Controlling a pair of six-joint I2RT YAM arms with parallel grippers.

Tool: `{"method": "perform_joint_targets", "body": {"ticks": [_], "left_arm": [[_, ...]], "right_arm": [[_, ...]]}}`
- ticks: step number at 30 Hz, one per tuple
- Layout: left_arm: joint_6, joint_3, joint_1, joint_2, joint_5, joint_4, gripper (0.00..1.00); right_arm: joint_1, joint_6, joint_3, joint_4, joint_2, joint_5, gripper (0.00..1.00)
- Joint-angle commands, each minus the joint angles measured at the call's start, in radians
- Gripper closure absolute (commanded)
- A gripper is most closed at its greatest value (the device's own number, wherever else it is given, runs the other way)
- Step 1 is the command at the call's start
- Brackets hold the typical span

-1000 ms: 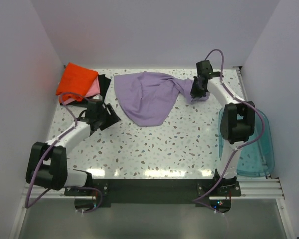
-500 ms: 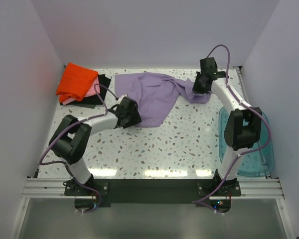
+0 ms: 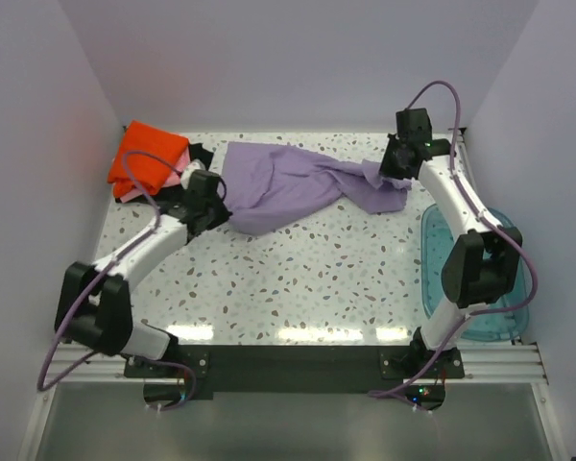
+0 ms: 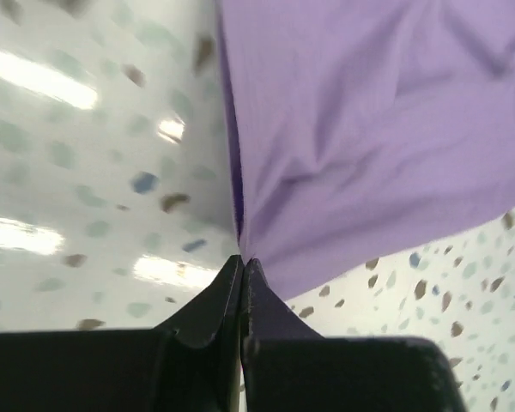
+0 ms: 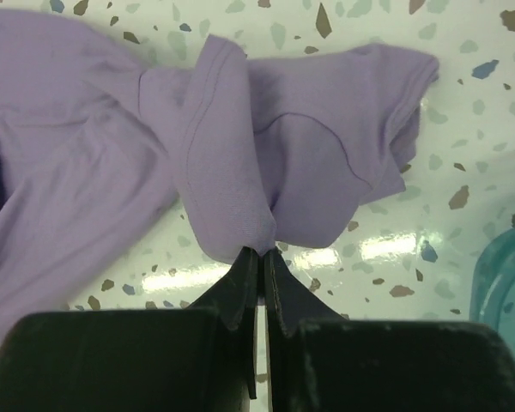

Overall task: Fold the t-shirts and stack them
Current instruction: Flatten the tshirt out

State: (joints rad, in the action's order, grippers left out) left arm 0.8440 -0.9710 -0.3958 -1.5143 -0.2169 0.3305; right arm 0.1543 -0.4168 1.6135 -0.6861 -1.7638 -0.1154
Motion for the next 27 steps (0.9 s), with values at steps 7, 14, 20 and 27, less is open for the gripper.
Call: {"method": "perform_joint_targets", "body": {"ticks": [7,14,20,27], "left_arm": [[-0.167,0.057,0.215,0.368,-0.021,0.177,1.00],[-0.168,0.058,0.307,0.198,0.056,0.101,1.00],[-0.163,0.058,0.376,0.135,0.097,0.058,1.00],[-0.189,0.064,0.420,0.169,0.117,0.068,1.00]], "right_arm": [[-0.042,0.035,-0.093,-0.020,0.175,-0.038,0.94],[-0.048,0.007,0.003,0.025,0.000,0.003,0.97],[-0.073,-0.019,0.238,0.098,-0.206,-0.016,1.00],[-0.075,-0.066,0.309,0.270,-0.223,-0.018,1.00]]}}
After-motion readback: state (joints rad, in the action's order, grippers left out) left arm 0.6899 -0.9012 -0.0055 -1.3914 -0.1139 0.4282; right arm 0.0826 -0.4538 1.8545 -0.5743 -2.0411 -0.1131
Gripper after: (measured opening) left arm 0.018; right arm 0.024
